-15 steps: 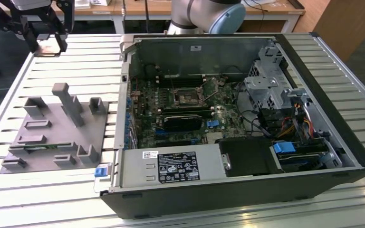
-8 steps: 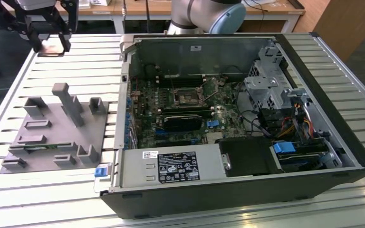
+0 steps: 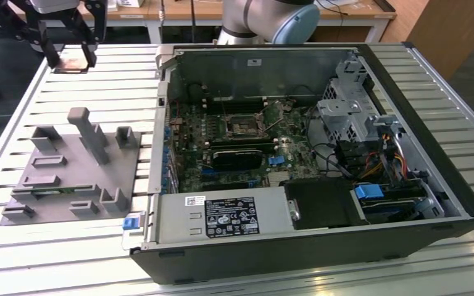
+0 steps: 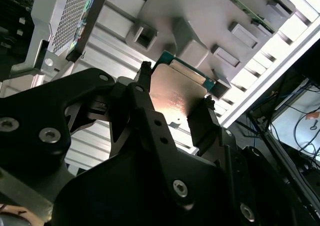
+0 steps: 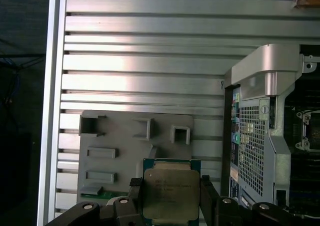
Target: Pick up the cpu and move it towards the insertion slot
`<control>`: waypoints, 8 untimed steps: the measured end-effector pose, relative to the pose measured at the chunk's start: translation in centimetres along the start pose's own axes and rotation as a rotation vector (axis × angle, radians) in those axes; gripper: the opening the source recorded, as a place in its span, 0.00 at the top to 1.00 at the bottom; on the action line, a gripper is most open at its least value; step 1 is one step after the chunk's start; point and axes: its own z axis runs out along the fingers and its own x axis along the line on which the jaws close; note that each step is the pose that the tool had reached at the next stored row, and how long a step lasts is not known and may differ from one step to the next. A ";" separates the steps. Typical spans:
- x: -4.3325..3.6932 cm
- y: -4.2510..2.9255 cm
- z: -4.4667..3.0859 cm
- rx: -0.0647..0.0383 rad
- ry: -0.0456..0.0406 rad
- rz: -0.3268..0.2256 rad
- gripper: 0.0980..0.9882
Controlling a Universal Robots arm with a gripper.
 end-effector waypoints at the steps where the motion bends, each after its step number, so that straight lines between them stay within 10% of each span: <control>1: -0.08 0.00 -0.01 0.000 0.0000 0.000 0.50; 8: -0.63 -0.01 -0.03 0.000 0.0000 0.000 0.50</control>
